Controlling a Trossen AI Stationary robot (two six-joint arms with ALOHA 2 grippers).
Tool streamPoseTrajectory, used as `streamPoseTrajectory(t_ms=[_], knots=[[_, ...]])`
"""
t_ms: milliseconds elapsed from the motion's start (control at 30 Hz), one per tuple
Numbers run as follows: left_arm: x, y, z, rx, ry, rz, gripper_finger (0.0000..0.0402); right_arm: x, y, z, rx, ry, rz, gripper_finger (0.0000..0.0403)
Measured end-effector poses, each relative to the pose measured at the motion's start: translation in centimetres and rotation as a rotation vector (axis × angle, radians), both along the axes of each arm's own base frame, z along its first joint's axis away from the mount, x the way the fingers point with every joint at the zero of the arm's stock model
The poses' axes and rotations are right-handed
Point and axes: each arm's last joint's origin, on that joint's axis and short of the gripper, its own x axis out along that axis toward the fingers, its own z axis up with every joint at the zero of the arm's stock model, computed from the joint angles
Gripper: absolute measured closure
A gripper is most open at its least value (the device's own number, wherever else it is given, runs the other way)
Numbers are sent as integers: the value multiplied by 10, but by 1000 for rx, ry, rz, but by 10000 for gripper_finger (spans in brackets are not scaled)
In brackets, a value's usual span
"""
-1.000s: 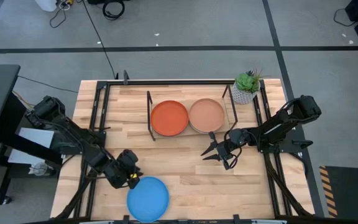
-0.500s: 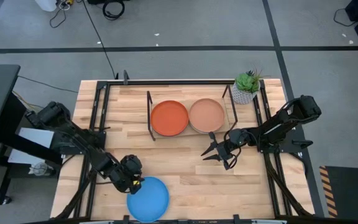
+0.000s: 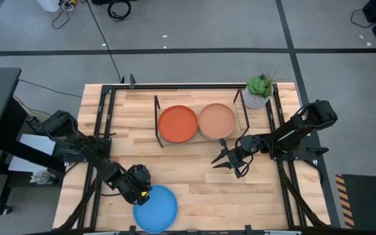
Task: Place and stack plates onto a shelf
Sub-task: Stack the blue plate on top of the orange plate on the shelf
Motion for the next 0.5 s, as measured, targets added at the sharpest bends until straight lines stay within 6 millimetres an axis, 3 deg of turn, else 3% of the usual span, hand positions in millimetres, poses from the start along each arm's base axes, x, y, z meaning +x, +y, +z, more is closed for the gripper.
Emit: streamPoseTrajectory(t_ms=[200,333,500], knots=[[8,1,5,-71,16,7,380,0,0,0,-3,-3,1,307],[32,7,22,-83,-15,-2,385,1,0,2,-1,-22,1,307],[75,23,67,-46,-64,-108,386,0,0,2,3,-16,0,307]])
